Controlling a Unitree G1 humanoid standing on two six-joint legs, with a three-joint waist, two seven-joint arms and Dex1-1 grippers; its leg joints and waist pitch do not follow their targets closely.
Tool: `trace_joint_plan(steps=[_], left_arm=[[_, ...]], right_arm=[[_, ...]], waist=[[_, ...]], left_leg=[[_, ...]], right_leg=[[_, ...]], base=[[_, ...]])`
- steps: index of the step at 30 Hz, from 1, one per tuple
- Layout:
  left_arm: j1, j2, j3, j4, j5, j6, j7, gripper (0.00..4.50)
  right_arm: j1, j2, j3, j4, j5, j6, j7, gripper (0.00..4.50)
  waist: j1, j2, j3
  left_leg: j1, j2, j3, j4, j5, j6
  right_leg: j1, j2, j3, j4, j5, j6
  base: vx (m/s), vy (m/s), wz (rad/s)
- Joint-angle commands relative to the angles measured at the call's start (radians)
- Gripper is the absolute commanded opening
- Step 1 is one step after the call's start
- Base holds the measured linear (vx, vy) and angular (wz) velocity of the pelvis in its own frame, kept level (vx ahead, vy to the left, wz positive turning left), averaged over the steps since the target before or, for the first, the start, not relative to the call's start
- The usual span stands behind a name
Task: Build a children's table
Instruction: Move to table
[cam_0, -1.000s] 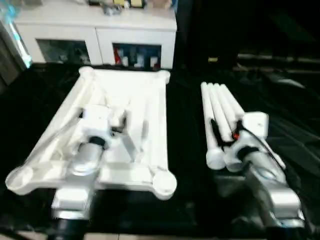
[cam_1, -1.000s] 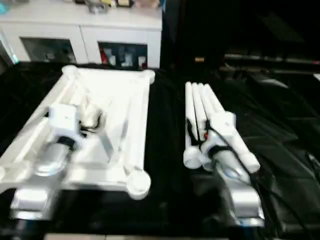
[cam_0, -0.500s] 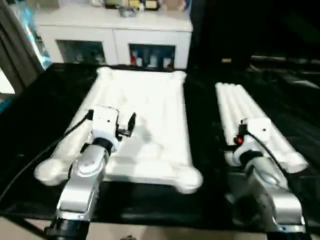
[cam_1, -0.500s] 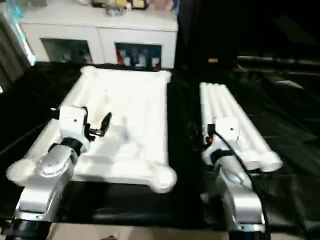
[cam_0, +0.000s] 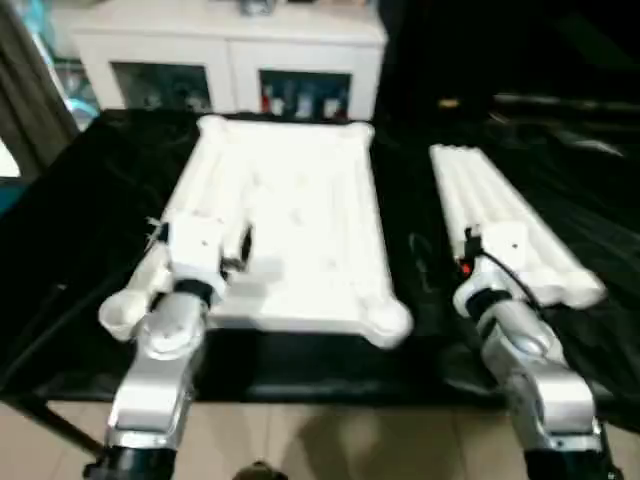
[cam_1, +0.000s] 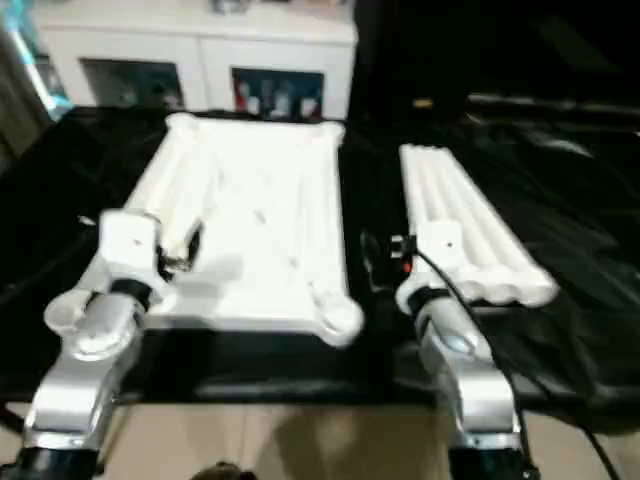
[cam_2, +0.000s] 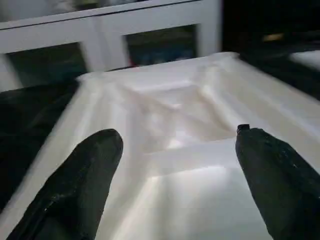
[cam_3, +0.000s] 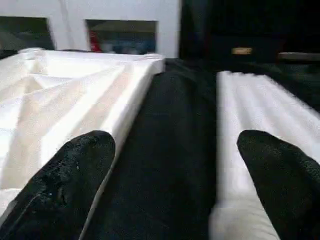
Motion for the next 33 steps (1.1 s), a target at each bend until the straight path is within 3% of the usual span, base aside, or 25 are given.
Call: trace_joint_plan(steps=[1, 2, 4, 7, 8, 9, 10, 11, 12, 13, 14, 15, 16, 18, 19, 20, 22, 24, 26, 27, 28, 29, 30, 32, 33], left_arm=[[0.013, 0.013, -0.005, -0.031, -0.03, -0.001, -0.048, 4.13], [0.016, 0.012, -0.007, -0.035, -0.035, 0.002, -0.055, 4.13], [0.021, 0.013, -0.016, -0.036, -0.031, 0.001, -0.06, 4.13], [0.024, 0.012, -0.022, -0.038, -0.028, 0.011, -0.064, 4.13], [0.022, 0.012, -0.022, -0.036, -0.029, 0.017, -0.064, 4.13], [0.022, 0.012, -0.022, -0.036, -0.029, 0.018, -0.064, 4.13], [0.022, 0.013, -0.022, -0.033, -0.028, 0.022, -0.064, 4.13], [0.023, 0.013, -0.022, -0.033, -0.027, 0.022, -0.064, 4.13], [0.026, 0.013, -0.02, -0.034, -0.026, 0.026, -0.063, 4.13], [0.027, 0.013, -0.019, -0.034, -0.025, 0.028, -0.063, 4.13], [0.032, 0.014, -0.017, -0.035, -0.025, 0.032, -0.062, 4.13], [0.032, 0.014, -0.017, -0.035, -0.025, 0.032, -0.062, 4.13], [0.039, 0.012, -0.013, -0.041, -0.022, 0.053, -0.054, 4.13], [0.044, 0.011, -0.009, -0.048, -0.024, 0.059, -0.05, 4.13], [0.045, 0.011, -0.009, -0.05, -0.025, 0.059, -0.05, 4.13], [0.047, 0.011, -0.009, -0.055, -0.027, 0.06, -0.05, 4.13], [0.051, 0.011, -0.008, -0.061, -0.027, 0.063, -0.047, 4.13], [0.054, 0.011, -0.006, -0.066, -0.025, 0.067, -0.043, 4.13], [0.057, 0.011, -0.002, -0.074, -0.024, 0.074, -0.041, 4.13], [0.059, 0.011, 0.0, -0.079, -0.023, 0.076, -0.04, 4.13], [0.06, 0.011, 0.001, -0.083, -0.023, 0.079, -0.039, 4.13], [0.065, 0.011, 0.003, -0.089, -0.022, 0.081, -0.036, 4.13], [0.071, 0.012, 0.006, -0.096, -0.023, 0.084, -0.035, 4.13], [0.074, 0.013, 0.006, -0.101, -0.024, 0.088, -0.034, 4.13], [0.075, 0.015, 0.005, -0.102, -0.024, 0.09, -0.035, 4.13]], right_arm=[[-0.025, -0.006, -0.005, 0.015, -0.005, 0.003, 0.011, 4.5], [-0.027, -0.009, -0.005, 0.016, -0.007, 0.002, 0.012, 4.5], [-0.028, -0.013, -0.007, 0.017, -0.006, 0.002, 0.015, 4.5], [-0.028, -0.019, -0.007, 0.015, -0.007, 0.005, 0.019, 4.5], [-0.028, -0.021, -0.007, 0.014, -0.006, 0.006, 0.019, 4.5], [-0.028, -0.021, -0.006, 0.014, -0.007, 0.006, 0.019, 4.5], [-0.026, -0.024, -0.003, 0.014, -0.008, 0.007, 0.024, 4.5], [-0.025, -0.024, -0.002, 0.014, -0.008, 0.007, 0.027, 4.5], [-0.024, -0.029, 0.006, 0.013, -0.015, 0.003, 0.035, 4.5], [-0.023, -0.032, 0.01, 0.013, -0.019, 0.001, 0.038, 4.5], [-0.022, -0.041, 0.024, 0.011, -0.039, -0.007, 0.042, 4.5], [-0.022, -0.041, 0.024, 0.011, -0.039, -0.007, 0.042, 4.5], [-0.022, -0.04, 0.027, 0.013, -0.045, -0.011, 0.039, 4.5], [-0.026, -0.041, 0.026, 0.019, -0.046, -0.012, 0.04, 4.5], [-0.027, -0.042, 0.026, 0.02, -0.046, -0.012, 0.04, 4.5], [-0.029, -0.043, 0.026, 0.024, -0.046, -0.014, 0.041, 4.5], [-0.031, -0.044, 0.027, 0.028, -0.046, -0.016, 0.044, 4.5], [-0.034, -0.041, 0.03, 0.035, -0.046, -0.019, 0.048, 4.5], [-0.039, -0.042, 0.038, 0.041, -0.049, -0.018, 0.056, 4.5], [-0.041, -0.042, 0.041, 0.042, -0.049, -0.019, 0.058, 4.5], [-0.041, -0.042, 0.042, 0.043, -0.049, -0.019, 0.06, 4.5], [-0.044, -0.034, 0.032, 0.048, -0.039, -0.01, 0.058, 4.5], [-0.045, -0.031, 0.027, 0.051, -0.031, -0.005, 0.061, 4.5], [-0.043, -0.032, 0.028, 0.053, -0.029, -0.005, 0.064, 4.5], [-0.041, -0.032, 0.029, 0.052, -0.029, -0.007, 0.065, 4.5]], waist=[[0.0, -0.004, -0.035], [-0.023, 0.019, -0.038], [-0.039, 0.023, -0.039], [-0.051, 0.014, -0.022], [-0.067, 0.016, -0.004], [-0.067, 0.016, -0.004], [-0.075, 0.024, -0.002], [-0.065, 0.04, -0.007], [-0.057, 0.032, -0.003], [-0.052, 0.022, -0.002], [-0.054, -0.018, 0.004], [-0.047, -0.046, 0.01], [-0.029, -0.036, 0.002], [-0.011, -0.033, -0.01], [-0.013, -0.008, -0.02], [-0.032, 0.001, -0.02], [-0.057, 0.029, -0.042], [-0.11, 0.029, -0.06], [-0.107, 0.011, -0.059], [-0.104, -0.021, -0.049], [-0.07, -0.084, -0.04], [-0.04, -0.078, -0.036], [-0.023, -0.07, -0.031], [-0.002, -0.065, -0.024], [0.011, -0.041, -0.028]], left_leg=[[0.018, 0.087, -0.034, -0.086, -0.291, -0.068], [0.025, 0.111, -0.058, -0.122, -0.495, -0.109], [0.038, 0.114, -0.067, -0.143, -0.666, -0.136], [0.066, 0.102, -0.047, -0.131, -0.78, -0.117], [0.103, 0.092, -0.037, -0.118, -0.857, -0.115], [0.103, 0.092, -0.037, -0.118, -0.857, -0.115], [0.097, 0.098, -0.036, -0.141, -0.892, -0.115], [0.064, 0.118, -0.027, -0.215, -0.974, -0.11], [0.069, 0.131, -0.014, -0.25, -1.01, -0.094], [0.084, 0.131, -0.005, -0.242, -0.987, -0.087], [0.147, 0.082, 0.024, -0.109, -0.806, -0.09], [0.124, 0.052, 0.036, 0.059, -0.38, 0.009], [0.013, 0.069, 0.0, 0.061, -0.182, 0.036], [0.022, 0.077, 0.006, -0.024, -0.185, 0.062], [0.043, 0.075, 0.01, -0.052, -0.161, 0.077], [0.033, 0.076, -0.013, -0.093, -0.24, 0.127], [0.084, 0.067, -0.074, -0.112, -0.228, 0.224], [0.237, 0.121, -0.248, -0.104, -0.052, 0.565], [0.23, 0.111, -0.301, -0.093, 0.168, 0.659], [0.168, 0.04, -0.284, -0.099, 0.124, 0.535], [0.041, -0.08, -0.175, -0.042, -0.066, 0.316], [0.071, -0.08, -0.082, 0.027, -0.173, 0.226], [0.016, -0.038, -0.064, 0.086, -0.176, 0.156], [0.0, -0.009, -0.048, 0.068, -0.091, 0.076], [0.007, 0.015, -0.041, 0.015, -0.02, 0.067]], right_leg=[[0.021, -0.097, 0.05, -0.162, -0.561, -0.042], [0.02, -0.061, 0.034, -0.131, -0.416, -0.08], [0.035, -0.066, 0.033, -0.125, -0.244, -0.112], [0.034, -0.084, 0.033, -0.174, -0.496, -0.091], [0.034, -0.065, -0.009, -0.209, -0.7, -0.046], [0.034, -0.065, -0.009, -0.209, -0.7, -0.046], [0.066, -0.042, -0.024, -0.19, -0.645, -0.04], [0.129, -0.01, -0.019, -0.061, -0.416, -0.056], [0.129, 0.003, -0.01, -0.007, -0.251, -0.054], [0.115, -0.009, 0.009, -0.024, -0.285, -0.06], [0.037, -0.088, 0.049, -0.198, -0.708, -0.077], [0.049, -0.186, 0.094, -0.289, -1.029, -0.084], [0.159, -0.213, 0.123, -0.255, -0.961, -0.103], [0.165, -0.143, 0.042, -0.225, -0.722, -0.149], [0.165, -0.117, 0.015, -0.217, -0.624, -0.166], [0.158, -0.058, -0.031, -0.191, -0.488, -0.157], [0.157, -0.006, -0.072, -0.15, -0.26, -0.159], [0.001, 0.042, -0.036, 0.01, -0.195, -0.074], [-0.064, 0.017, 0.032, 0.057, -0.172, 0.001], [-0.031, -0.005, 0.094, -0.006, -0.069, 0.008], [0.108, -0.069, 0.164, -0.13, 0.018, 0.098], [0.116, -0.111, 0.221, -0.186, -0.038, 0.047], [0.192, -0.156, 0.264, -0.177, -0.032, -0.136], [0.208, -0.109, 0.223, -0.167, 0.099, -0.27], [0.206, -0.068, 0.18, -0.167, 0.132, -0.322]], base=[[-0.071, 0.014, -0.2], [-0.071, 0.014, -0.2], [-0.056, 0.029, -0.13], [-0.017, 0.012, -0.04], [0.0, 0.0, 0.0], [0.0, 0.0, 0.0], [0.0, 0.0, 0.0], [0.0, 0.0, 0.0], [0.0, 0.0, 0.0], [0.016, -0.068, 0.04], [0.016, -0.068, 0.04], [0.078, -0.08, -0.01], [0.121, -0.022, -0.19], [0.129, -0.01, -0.12], [0.095, 0.019, 0.32], [0.095, 0.019, 0.32], [0.156, 0.052, 0.52], [0.202, 0.041, 0.57], [0.184, -0.043, 0.57], [0.128, -0.076, 0.45], [0.111, -0.092, 0.72], [0.111, -0.092, 0.72], [0.155, -0.042, 0.6], [0.174, 0.003, 0.18], [0.148, 0.002, 0.15]])
